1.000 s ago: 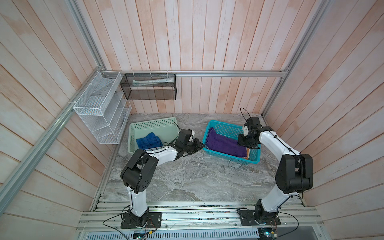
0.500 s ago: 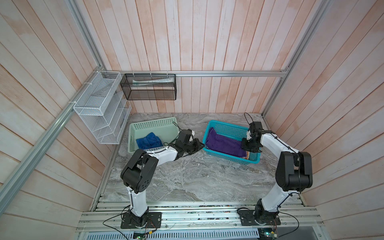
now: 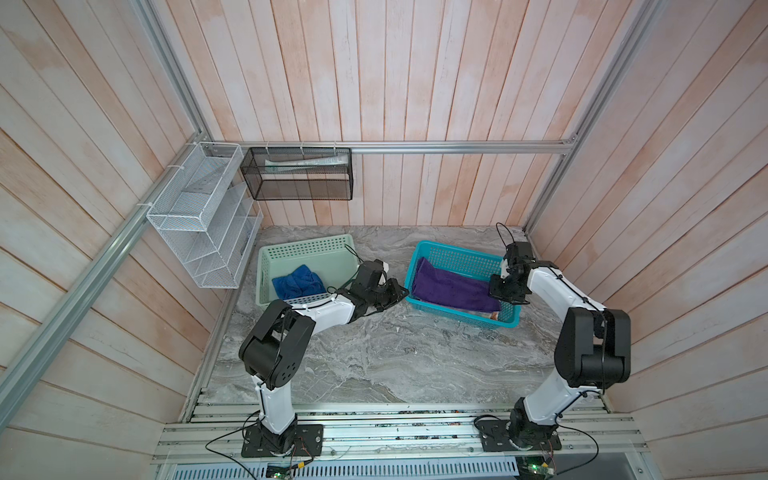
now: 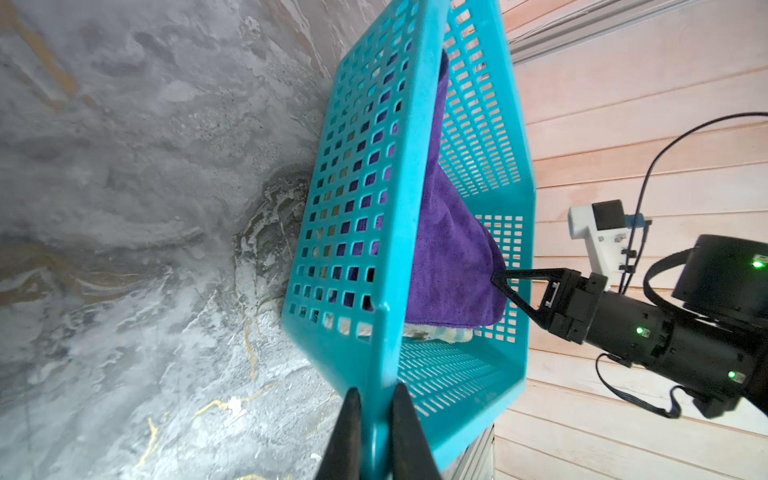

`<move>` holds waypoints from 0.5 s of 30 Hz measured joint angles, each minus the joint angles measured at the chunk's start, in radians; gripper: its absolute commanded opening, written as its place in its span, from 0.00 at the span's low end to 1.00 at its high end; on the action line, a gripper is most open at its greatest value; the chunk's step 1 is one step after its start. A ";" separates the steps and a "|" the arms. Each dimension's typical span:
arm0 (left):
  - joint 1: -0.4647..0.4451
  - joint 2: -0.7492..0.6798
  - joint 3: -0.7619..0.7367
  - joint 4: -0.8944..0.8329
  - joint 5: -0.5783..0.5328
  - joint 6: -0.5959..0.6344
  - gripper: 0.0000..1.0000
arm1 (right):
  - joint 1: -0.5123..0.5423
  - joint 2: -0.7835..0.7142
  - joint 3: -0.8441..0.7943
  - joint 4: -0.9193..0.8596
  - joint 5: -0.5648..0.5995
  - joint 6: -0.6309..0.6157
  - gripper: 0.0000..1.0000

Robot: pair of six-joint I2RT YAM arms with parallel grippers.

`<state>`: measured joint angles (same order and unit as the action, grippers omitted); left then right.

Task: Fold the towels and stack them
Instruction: 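Open the right gripper and withdraw it from the teal basket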

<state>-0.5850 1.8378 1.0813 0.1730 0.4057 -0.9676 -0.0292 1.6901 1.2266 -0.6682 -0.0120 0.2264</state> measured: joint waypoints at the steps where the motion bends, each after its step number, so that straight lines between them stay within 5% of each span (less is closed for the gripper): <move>1: -0.001 -0.005 -0.010 0.007 -0.006 -0.005 0.00 | -0.007 -0.002 0.000 -0.003 0.002 -0.003 0.00; 5: -0.014 -0.021 -0.038 0.036 -0.042 -0.029 0.00 | -0.016 -0.010 0.000 -0.017 0.003 -0.008 0.10; 7: -0.023 -0.021 -0.038 0.041 -0.063 -0.040 0.18 | -0.016 -0.015 0.000 -0.025 0.000 -0.010 0.35; 9: -0.034 -0.021 -0.032 0.032 -0.092 -0.031 0.33 | -0.016 -0.024 0.005 -0.045 -0.004 -0.011 0.45; 15: -0.045 -0.040 0.026 -0.081 -0.157 0.066 0.49 | -0.005 -0.119 0.081 -0.099 -0.012 -0.010 0.47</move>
<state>-0.6300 1.7977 1.1072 0.0917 0.2485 -0.9020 -0.0341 1.5711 1.3079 -0.7670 -0.0242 0.2169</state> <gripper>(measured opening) 0.453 0.472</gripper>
